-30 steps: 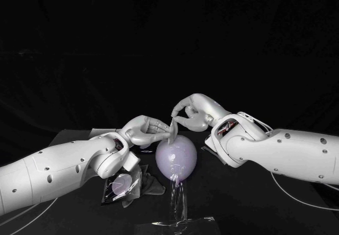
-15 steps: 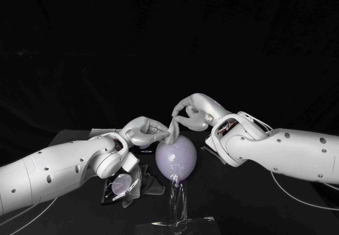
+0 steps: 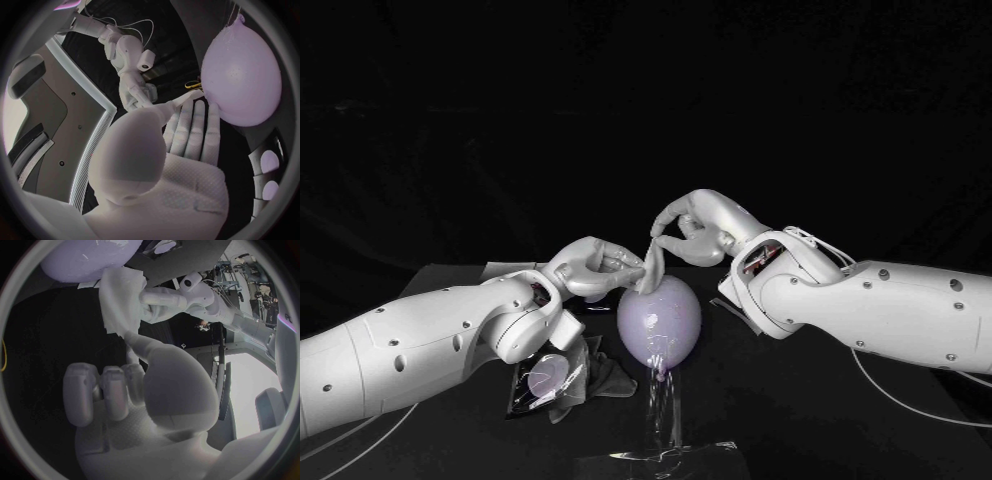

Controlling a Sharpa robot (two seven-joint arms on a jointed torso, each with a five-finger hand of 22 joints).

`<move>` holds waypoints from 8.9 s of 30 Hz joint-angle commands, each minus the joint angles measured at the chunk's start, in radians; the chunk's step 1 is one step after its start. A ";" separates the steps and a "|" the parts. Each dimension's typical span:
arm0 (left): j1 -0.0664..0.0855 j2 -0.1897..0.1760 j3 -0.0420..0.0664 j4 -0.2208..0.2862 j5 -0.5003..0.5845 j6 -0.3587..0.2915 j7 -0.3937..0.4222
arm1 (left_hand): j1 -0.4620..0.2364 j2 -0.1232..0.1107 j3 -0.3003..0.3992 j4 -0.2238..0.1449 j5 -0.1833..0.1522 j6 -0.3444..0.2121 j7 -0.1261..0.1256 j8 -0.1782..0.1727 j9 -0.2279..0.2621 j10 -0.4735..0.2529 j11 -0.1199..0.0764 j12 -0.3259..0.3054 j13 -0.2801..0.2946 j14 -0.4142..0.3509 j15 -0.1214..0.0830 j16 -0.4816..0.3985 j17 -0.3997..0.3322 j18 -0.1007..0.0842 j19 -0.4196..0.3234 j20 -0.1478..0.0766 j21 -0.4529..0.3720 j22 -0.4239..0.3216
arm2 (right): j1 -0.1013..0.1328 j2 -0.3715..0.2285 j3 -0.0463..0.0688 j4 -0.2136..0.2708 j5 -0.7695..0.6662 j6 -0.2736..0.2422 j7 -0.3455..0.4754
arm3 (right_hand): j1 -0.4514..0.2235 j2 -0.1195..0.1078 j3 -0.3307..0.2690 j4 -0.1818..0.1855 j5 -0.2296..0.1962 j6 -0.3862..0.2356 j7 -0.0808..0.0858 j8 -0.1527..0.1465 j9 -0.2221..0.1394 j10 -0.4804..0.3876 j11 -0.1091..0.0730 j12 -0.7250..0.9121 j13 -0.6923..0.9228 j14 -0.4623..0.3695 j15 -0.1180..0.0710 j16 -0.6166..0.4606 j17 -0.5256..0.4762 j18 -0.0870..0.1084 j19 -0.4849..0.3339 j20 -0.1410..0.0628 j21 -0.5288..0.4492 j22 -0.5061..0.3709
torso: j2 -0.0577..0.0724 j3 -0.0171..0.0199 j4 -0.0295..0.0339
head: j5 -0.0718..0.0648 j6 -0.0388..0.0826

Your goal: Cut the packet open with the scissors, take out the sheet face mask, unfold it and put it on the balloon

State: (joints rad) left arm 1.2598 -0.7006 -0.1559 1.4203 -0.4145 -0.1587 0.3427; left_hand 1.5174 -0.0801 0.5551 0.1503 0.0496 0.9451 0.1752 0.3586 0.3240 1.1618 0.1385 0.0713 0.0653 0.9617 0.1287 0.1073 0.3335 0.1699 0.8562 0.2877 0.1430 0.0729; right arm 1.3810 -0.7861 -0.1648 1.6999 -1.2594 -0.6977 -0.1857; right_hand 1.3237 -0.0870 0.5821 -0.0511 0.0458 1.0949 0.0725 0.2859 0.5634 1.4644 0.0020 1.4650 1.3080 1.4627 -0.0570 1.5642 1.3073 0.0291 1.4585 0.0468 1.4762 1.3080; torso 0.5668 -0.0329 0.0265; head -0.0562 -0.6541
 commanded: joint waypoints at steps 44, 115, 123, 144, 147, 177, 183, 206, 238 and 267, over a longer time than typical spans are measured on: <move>0.000 -0.011 0.001 0.037 0.425 0.002 -0.030 | -0.067 0.026 0.041 -0.001 -0.002 -0.014 -0.014 0.098 0.138 0.116 -0.030 -0.002 0.002 0.134 -0.038 0.048 0.014 0.014 0.111 -0.039 0.093 0.035 | -0.010 -0.038 -0.010 -0.044 0.207 0.015 0.074 | -0.040 -0.078 -0.181 0.246 0.015 -0.129 0.065 -0.110 -0.040 -0.254 0.052 -0.956 -0.494 -0.071 0.045 -0.482 -0.302 0.127 -0.262 0.058 -0.812 -0.133 | 0.001 0.0004 0.0004 | 0.011 -0.002; 0.000 -0.007 0.001 0.074 0.449 -0.043 -0.062 | -0.079 0.039 0.037 0.018 -0.001 -0.014 -0.016 0.091 0.161 0.132 -0.034 -0.001 0.003 0.141 -0.047 0.088 0.047 0.011 0.111 -0.054 0.131 0.057 | -0.083 0.042 -0.010 0.015 0.042 -0.049 -0.131 | 0.142 0.026 -0.240 0.224 0.003 -0.020 -0.010 -0.003 -0.056 -0.043 -0.013 -0.248 0.009 0.084 -0.013 -0.063 0.161 0.032 -0.014 0.000 -0.207 0.179 | 0.000 0.0003 0.0000 | 0.011 -0.011; 0.000 -0.006 0.001 0.075 0.447 -0.041 -0.061 | -0.078 0.038 0.037 0.017 -0.001 -0.013 -0.016 0.091 0.162 0.134 -0.035 -0.001 0.003 0.142 -0.048 0.090 0.048 0.011 0.111 -0.054 0.132 0.057 | -0.084 0.043 -0.010 0.009 0.051 -0.061 -0.129 | 0.141 0.013 -0.153 0.193 0.003 -0.019 -0.011 0.038 -0.031 -0.012 -0.016 -0.210 0.037 0.088 -0.017 -0.054 0.175 0.025 -0.001 -0.009 -0.175 0.191 | 0.000 0.0005 -0.0007 | 0.009 -0.010; 0.000 -0.012 0.001 0.076 0.404 -0.081 -0.073 | -0.075 0.042 0.081 0.003 -0.001 -0.030 -0.014 0.120 0.201 0.141 -0.035 0.003 0.007 0.136 -0.048 0.103 0.058 0.009 0.103 -0.059 0.154 0.071 | -0.084 0.011 -0.010 0.029 0.131 -0.093 -0.096 | 0.085 -0.012 -0.050 0.168 0.003 -0.027 -0.015 0.082 -0.001 0.008 -0.020 -0.180 0.064 0.092 -0.020 -0.040 0.194 0.020 0.009 -0.012 -0.148 0.197 | 0.000 0.0003 -0.0001 | 0.011 -0.009; 0.000 -0.014 0.001 0.076 0.401 -0.086 -0.076 | -0.078 0.041 0.088 0.002 -0.001 -0.035 -0.014 0.127 0.210 0.142 -0.035 0.004 0.007 0.134 -0.048 0.106 0.060 0.008 0.101 -0.059 0.158 0.073 | -0.084 0.004 -0.010 0.035 0.144 -0.096 -0.085 | 0.080 -0.014 -0.044 0.165 0.003 -0.027 -0.015 0.085 0.001 0.007 -0.020 -0.182 0.063 0.092 -0.021 -0.041 0.193 0.021 0.009 -0.013 -0.148 0.197 | 0.000 0.0001 0.0005 | 0.012 -0.008; 0.000 -0.009 0.001 0.085 0.404 -0.079 -0.074 | -0.093 0.033 0.107 0.000 -0.001 -0.051 -0.014 0.146 0.236 0.141 -0.035 0.007 0.009 0.129 -0.049 0.116 0.067 0.007 0.091 -0.059 0.172 0.083 | -0.087 0.035 -0.009 0.036 0.049 0.048 -0.165 | -0.189 -0.128 -0.196 0.327 0.121 -0.087 0.016 0.041 -0.017 -0.041 0.009 -0.271 0.017 0.084 0.005 -0.062 0.165 0.035 -0.026 0.010 -0.224 0.176 | 0.000 -0.0006 0.0013 | 0.012 -0.013; 0.000 -0.010 0.001 0.088 0.405 -0.074 -0.073 | -0.093 0.033 0.107 0.000 -0.001 -0.051 -0.014 0.146 0.236 0.141 -0.035 0.007 0.009 0.129 -0.049 0.116 0.067 0.008 0.091 -0.059 0.172 0.083 | -0.087 0.038 -0.009 0.030 0.037 0.049 -0.183 | -0.186 -0.132 -0.204 0.327 0.114 -0.084 0.015 0.041 -0.017 -0.043 0.009 -0.274 0.016 0.083 0.005 -0.064 0.163 0.036 -0.027 0.011 -0.226 0.176 | 0.000 0.0000 0.0000 | 0.013 -0.013; 0.000 -0.011 0.001 0.092 0.405 -0.071 -0.070 | -0.095 0.031 0.109 -0.001 -0.001 -0.053 -0.014 0.150 0.240 0.143 -0.035 0.008 0.009 0.129 -0.049 0.119 0.068 0.008 0.090 -0.060 0.175 0.085 | -0.096 0.047 -0.009 0.026 -0.015 0.051 -0.227 | -0.086 -0.114 -0.219 0.288 0.083 -0.051 0.000 0.056 -0.014 -0.038 -0.004 -0.270 0.023 0.085 -0.005 -0.060 0.170 0.034 -0.022 0.005 -0.218 0.179 | 0.000 -0.0001 0.0004 | 0.013 -0.016; 0.000 -0.013 0.001 0.088 0.404 -0.077 -0.077 | -0.095 0.029 0.111 -0.002 -0.001 -0.054 -0.014 0.151 0.243 0.143 -0.036 0.008 0.010 0.129 -0.049 0.120 0.069 0.008 0.089 -0.060 0.177 0.086 | -0.097 0.013 -0.008 0.047 0.055 0.003 -0.164 | -0.178 -0.097 -0.322 0.342 0.060 -0.058 0.004 0.058 -0.017 -0.040 0.000 -0.281 0.023 0.085 -0.003 -0.063 0.168 0.036 -0.026 0.005 -0.233 0.176 | 0.000 -0.0005 0.0007 | 0.010 -0.017; 0.000 -0.011 0.001 0.090 0.403 -0.066 -0.074 | -0.096 0.029 0.112 -0.002 -0.001 -0.054 -0.014 0.152 0.244 0.143 -0.036 0.008 0.010 0.129 -0.050 0.120 0.069 0.008 0.089 -0.060 0.178 0.086 | -0.097 0.024 -0.008 0.032 0.075 0.015 -0.151 | 0.049 0.028 -0.261 0.268 0.004 -0.068 -0.010 0.061 -0.014 -0.039 -0.014 -0.281 0.029 0.086 -0.012 -0.060 0.174 0.035 -0.024 -0.002 -0.228 0.178 | 0.000 0.0001 0.0007 | 0.008 -0.021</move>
State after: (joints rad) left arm 1.2581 -0.7142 -0.1568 1.5059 -0.0097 -0.2465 0.2536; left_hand 1.4177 -0.0537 0.6609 0.1461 0.0457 0.8851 0.1591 0.5074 0.3925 1.2974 0.1038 0.0726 0.0729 1.0952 0.0815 0.2244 0.4011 0.1606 0.9523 0.2271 0.3164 0.1576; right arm 1.2846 -0.7625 -0.1730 1.7344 -1.1793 -0.6896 -0.3437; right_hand 1.3497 -0.0723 0.3165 0.2284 0.0515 1.0288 0.0675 0.3402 0.5479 1.4221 -0.0018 1.1878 1.3141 1.4646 -0.0629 1.4972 1.3073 0.0600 1.4353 0.0523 1.2479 1.3080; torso 0.5671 -0.0329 0.0265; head -0.0479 -0.6744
